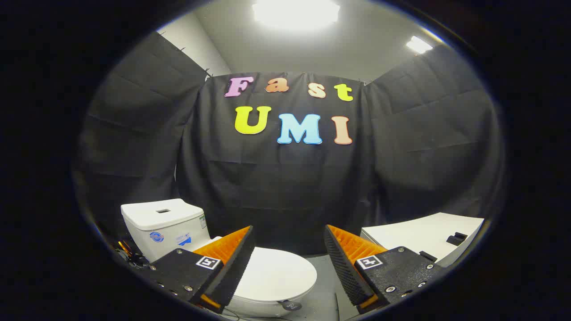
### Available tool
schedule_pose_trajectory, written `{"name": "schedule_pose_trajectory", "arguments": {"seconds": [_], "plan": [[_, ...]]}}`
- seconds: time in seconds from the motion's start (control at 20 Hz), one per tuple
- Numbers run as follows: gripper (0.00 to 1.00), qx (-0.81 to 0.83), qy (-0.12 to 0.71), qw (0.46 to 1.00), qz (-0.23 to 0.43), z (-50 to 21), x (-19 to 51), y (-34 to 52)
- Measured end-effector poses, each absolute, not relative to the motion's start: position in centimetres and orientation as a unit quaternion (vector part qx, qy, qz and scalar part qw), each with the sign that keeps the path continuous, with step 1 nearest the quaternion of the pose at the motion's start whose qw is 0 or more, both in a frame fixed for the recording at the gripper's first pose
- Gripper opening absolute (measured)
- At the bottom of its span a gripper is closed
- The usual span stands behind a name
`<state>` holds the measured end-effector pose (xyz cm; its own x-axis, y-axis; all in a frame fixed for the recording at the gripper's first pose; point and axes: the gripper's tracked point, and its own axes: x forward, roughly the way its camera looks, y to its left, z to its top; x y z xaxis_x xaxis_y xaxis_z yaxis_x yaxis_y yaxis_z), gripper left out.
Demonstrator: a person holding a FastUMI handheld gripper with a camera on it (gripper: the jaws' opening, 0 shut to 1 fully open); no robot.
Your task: Open the toilet lid.
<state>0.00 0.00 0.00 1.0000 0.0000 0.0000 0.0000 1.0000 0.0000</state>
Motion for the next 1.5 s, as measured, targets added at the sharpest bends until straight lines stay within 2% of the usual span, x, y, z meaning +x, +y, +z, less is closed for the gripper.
{"name": "schedule_pose_trajectory", "arguments": {"seconds": [0.9, 1.5], "plan": [[0.95, -0.028, 0.003, 1.000, -0.005, -0.3, 0.1, 0.9], [0.95, 0.085, 0.031, 0.996, -0.022, -4.3, 0.4, -1.1]]}}
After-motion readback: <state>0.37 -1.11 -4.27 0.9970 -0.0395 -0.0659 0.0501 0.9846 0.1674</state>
